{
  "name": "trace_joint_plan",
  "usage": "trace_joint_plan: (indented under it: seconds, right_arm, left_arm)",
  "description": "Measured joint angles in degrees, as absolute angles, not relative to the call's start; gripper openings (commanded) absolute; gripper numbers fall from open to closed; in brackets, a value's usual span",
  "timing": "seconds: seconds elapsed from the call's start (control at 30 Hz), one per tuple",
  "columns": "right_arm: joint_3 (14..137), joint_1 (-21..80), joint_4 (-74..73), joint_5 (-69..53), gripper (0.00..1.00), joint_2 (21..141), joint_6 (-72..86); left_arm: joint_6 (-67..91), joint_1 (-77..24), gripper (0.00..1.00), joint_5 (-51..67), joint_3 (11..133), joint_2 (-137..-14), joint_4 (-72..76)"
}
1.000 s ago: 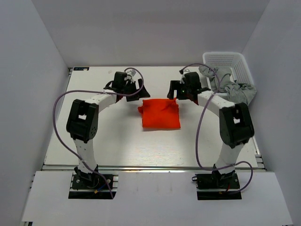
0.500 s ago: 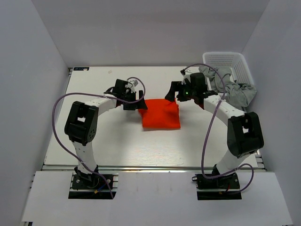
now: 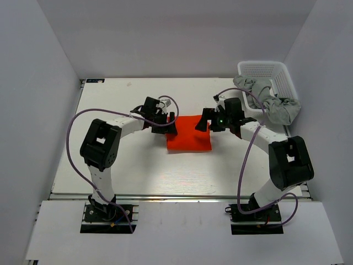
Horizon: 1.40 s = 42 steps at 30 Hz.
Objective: Fold and stack the t-shirts
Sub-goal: Put the neatly folded tshirt into the corner of the board with the left arm
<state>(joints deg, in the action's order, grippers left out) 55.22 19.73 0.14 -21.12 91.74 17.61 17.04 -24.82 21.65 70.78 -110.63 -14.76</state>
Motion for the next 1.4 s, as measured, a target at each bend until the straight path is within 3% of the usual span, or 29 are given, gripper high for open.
trace_joint_plan:
  seconds: [0.1, 0.13, 0.2, 0.33, 0.37, 0.43, 0.93, 1.17, 1.4]
  right_arm:
    - [54.46, 19.73, 0.25, -20.93, 0.9, 91.46, 17.61]
    - [54.19, 19.73, 0.14, -20.86, 0.9, 91.31, 17.61]
    - [53.67, 19.73, 0.16, -20.47, 0.9, 91.05, 17.61]
    - [52.47, 19.62, -0.08, -19.05, 0.9, 89.73, 17.58]
    - [52.12, 19.59, -0.05, -18.59, 0.9, 89.27, 17.58]
    - [51.24, 19.57, -0.21, -17.74, 0.9, 88.03, 17.54]
    - [49.63, 19.57, 0.25, -23.4, 0.9, 79.79, 15.14]
    - [48.12, 19.55, -0.51, -22.81, 0.9, 77.49, 13.98]
    - [48.16, 19.55, -3.27, -20.91, 0.9, 77.25, 12.97]
  left_arm:
    - [17.06, -25.76, 0.74, 20.16, 71.42, -111.81, -14.79]
    - [17.08, -25.98, 0.65, 20.03, 71.57, -112.25, -14.52]
    - [17.26, -26.3, 0.57, 20.03, 72.05, -112.88, -14.09]
    - [17.34, -26.81, 0.27, 20.53, 73.73, -115.72, -12.56]
    - [17.43, -26.85, 0.12, 20.82, 74.32, -116.46, -12.14]
    - [17.54, -26.89, 0.0, 21.69, 75.33, -117.62, -11.46]
    - [15.0, -25.56, 0.0, 27.73, 67.7, -114.39, -2.04]
    - [4.58, -23.92, 0.0, 16.86, 77.62, -112.75, -12.53]
    - [-4.43, -14.35, 0.0, 7.64, 92.31, -114.3, -21.3]
